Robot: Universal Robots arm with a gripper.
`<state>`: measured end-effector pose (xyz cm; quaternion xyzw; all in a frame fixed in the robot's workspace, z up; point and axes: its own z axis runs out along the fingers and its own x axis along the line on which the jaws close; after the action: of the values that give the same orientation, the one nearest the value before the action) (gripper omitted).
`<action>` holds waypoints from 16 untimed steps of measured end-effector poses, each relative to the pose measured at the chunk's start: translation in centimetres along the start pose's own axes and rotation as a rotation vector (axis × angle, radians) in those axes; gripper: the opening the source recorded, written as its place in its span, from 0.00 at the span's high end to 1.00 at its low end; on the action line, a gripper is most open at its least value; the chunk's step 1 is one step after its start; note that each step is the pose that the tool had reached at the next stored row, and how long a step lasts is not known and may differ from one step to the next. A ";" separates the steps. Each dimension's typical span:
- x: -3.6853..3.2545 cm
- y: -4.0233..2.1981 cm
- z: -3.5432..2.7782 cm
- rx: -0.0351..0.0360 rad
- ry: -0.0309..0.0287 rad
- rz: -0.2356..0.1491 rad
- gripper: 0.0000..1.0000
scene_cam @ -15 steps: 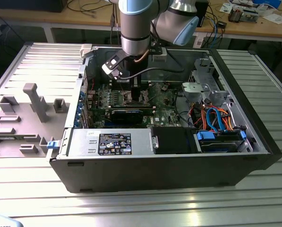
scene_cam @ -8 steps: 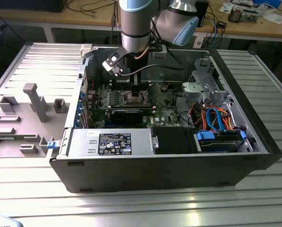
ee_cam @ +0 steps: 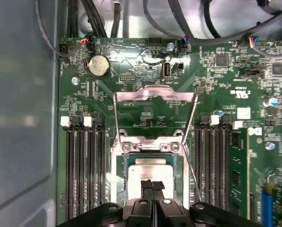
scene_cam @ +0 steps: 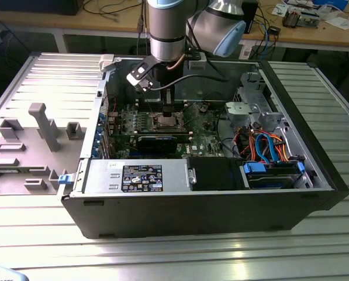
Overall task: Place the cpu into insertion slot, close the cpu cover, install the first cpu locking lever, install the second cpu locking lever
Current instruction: 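Place the cpu into insertion slot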
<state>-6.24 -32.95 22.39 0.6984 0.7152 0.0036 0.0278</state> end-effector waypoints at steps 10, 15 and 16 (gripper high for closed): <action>-0.21 0.19 -4.59 -0.0001 0.0000 -0.003 0.89; -0.32 0.34 -7.93 -0.0002 0.0000 -0.003 0.89; -0.33 0.35 -8.14 -0.0001 0.0000 -0.003 0.89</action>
<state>-6.25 -33.00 30.54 0.6974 0.7161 0.0036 0.0278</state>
